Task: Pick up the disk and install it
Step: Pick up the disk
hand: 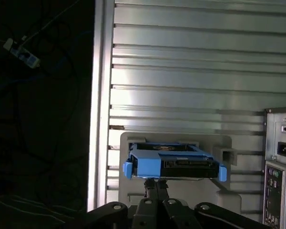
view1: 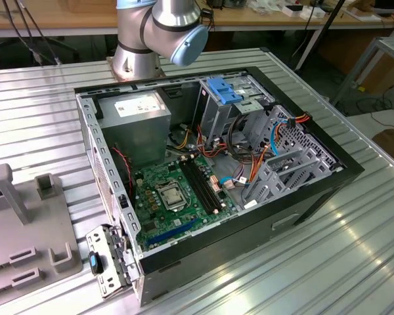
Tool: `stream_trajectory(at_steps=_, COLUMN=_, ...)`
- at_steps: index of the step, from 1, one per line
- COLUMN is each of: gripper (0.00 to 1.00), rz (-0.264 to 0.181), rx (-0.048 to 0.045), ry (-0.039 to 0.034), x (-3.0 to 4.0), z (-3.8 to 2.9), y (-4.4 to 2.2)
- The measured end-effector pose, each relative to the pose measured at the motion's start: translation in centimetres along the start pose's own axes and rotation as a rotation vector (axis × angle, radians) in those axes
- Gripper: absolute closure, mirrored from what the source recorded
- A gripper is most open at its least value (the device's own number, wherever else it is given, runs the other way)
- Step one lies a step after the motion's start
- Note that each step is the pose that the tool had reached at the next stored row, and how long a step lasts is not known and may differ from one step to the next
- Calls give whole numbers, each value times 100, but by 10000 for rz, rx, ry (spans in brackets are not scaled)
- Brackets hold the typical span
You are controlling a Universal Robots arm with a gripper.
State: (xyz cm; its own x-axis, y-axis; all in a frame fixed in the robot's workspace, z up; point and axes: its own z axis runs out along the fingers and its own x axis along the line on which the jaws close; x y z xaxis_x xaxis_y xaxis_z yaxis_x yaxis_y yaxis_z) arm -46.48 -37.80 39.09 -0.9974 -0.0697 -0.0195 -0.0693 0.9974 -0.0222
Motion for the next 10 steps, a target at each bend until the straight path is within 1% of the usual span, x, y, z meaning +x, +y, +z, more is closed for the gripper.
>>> stream_trajectory(at_steps=1, gripper=89, rz=-498, rx=-10, ry=-11, x=1, z=0, y=0)
stream_trajectory(at_steps=7, gripper=89, rz=-1475, rx=-29, ry=-32, x=6, z=0, y=0)
stream_trajectory(at_steps=10, gripper=89, rz=-2176, rx=-42, ry=-48, x=12, z=0, y=1)
